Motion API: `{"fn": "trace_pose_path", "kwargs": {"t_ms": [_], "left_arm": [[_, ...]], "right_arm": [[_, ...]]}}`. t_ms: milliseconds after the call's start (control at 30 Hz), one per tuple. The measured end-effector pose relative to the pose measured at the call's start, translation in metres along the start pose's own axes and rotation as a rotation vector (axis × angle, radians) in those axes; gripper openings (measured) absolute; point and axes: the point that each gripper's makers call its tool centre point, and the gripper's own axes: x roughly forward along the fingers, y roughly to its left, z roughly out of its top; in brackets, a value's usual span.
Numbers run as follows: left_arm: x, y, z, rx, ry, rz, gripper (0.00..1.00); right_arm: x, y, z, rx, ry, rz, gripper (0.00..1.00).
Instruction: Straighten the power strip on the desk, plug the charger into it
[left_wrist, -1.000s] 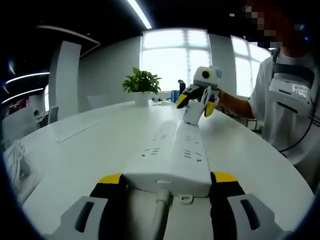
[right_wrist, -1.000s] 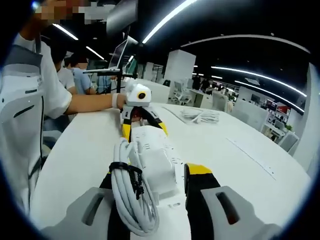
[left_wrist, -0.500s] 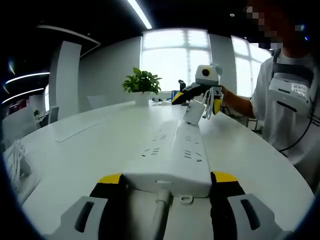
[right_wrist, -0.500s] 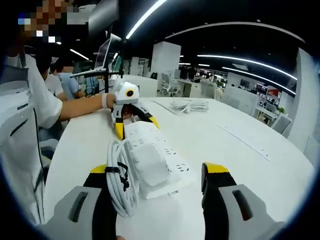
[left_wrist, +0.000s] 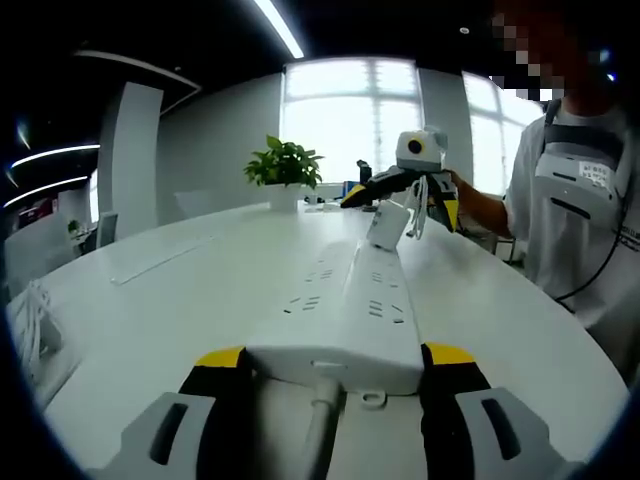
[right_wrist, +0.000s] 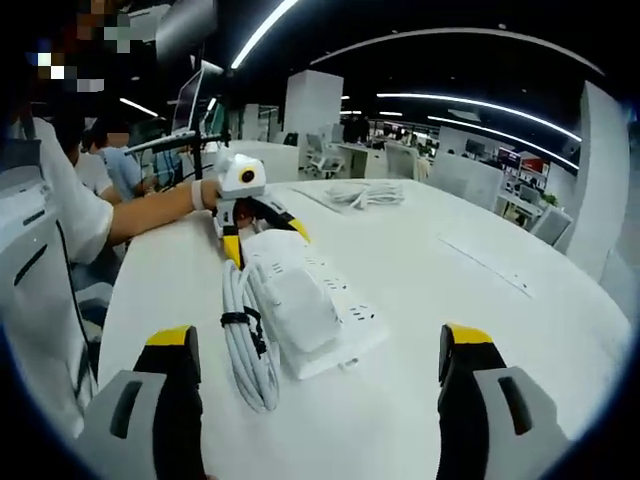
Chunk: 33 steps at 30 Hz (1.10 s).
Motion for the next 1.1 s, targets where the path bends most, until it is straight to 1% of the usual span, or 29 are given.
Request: {"fn": "trace_pose_path", "kwargs": {"t_ms": [433,600,767,867,900,1033,1100], "left_arm": [[0.0015,-0.0030,0.0003,0.000,0.000,0.001,0.69],[-0.0003,-0.0024,0.0001,0.013,0.003,0.006,0.70],[-0.0012,-0.0056,-0.0016,0.007,0.012,-0.009,0.76],[-0.0019,-0.0064,-0.0018,0.000,0.012,-0.011,0.82],[-0.0023,-0.0074,-0.0013,-0.006,0.009,-0.015,0.86],[-0.0059,-0.0061,0.0049,-0.021,-0.029,-0.015,0.95],[-0.0070,-0.0075,0.0041,-0.045,-0.026,-0.022,0.96]], "right_arm": [[-0.0025,-0.0049,-0.0004,0.018,0.003,-0.019,0.97],[-0.0029,-0.0063,-0.0040,0.033,0.010,-0.025,0.97],[-0.0037,-0.0063,-0.0025,0.048,-0.005,-0.028,0.97],[-0.0033,-0.0056,-0.0042,0.055,-0.006,-0.025,0.97],[-0.0031,-0.0055,-0.0053,0.060,-0.006,-0.023,0.97],[-0.0039,-0.0067,-0.0076,0.072,-0.009,-0.026,0.97],[-0.0066,-0.0086,-0.0083,0.066,-0.012,-0.031,0.97]]}}
